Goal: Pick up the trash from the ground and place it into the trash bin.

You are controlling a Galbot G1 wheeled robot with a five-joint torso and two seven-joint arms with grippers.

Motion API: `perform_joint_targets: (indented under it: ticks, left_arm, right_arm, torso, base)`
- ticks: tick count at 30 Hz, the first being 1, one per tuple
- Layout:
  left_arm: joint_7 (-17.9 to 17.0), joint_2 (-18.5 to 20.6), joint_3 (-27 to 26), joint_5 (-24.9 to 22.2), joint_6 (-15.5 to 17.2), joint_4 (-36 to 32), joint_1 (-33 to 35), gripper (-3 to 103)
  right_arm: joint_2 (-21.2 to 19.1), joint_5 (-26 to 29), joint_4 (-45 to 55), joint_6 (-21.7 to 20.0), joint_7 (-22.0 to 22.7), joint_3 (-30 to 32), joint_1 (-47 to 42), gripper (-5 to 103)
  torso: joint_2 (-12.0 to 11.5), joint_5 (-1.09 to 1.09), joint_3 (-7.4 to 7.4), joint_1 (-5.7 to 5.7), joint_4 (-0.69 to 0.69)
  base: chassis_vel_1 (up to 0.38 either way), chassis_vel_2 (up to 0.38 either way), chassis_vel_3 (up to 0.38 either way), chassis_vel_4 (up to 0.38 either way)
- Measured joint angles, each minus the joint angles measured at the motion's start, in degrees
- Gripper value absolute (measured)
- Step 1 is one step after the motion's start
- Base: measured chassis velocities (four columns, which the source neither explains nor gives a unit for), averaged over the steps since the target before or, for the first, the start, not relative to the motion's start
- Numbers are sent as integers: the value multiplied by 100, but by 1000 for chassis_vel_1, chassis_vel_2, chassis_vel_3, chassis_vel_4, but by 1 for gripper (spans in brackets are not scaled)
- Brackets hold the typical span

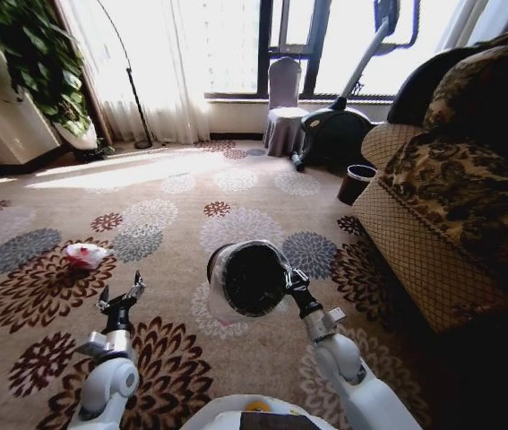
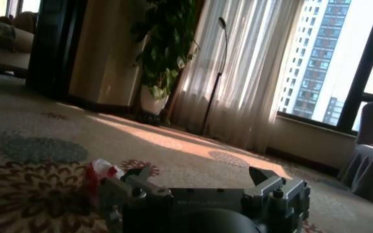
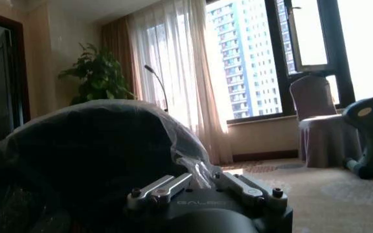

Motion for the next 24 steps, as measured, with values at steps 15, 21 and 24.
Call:
perform_joint_targets:
  ticks: [15,21,24]
  left_arm:
    - [-203,-100,-109,-21,-79,318,-28,100]
    - [-263,-106,-150,-26,-79,389,-27,100]
    - [-264,-109,-164,-34,-80,424,-42,100]
  right_arm:
    - [13,-81,42,19,5,3,-98,0]
    - [22,-96,1,24,5,-1,-94,0]
    - [51,-126,-66,37,0,-25,-87,0]
  torso:
    - [1,4,-1,-1,-5]
    - [2,2,-2,-2,-3]
    - [2,3,-3,-4,-4]
  base:
    - [203,-237,-213,228]
    - [374,-342,-365,338]
    - [363,-254,-388,274]
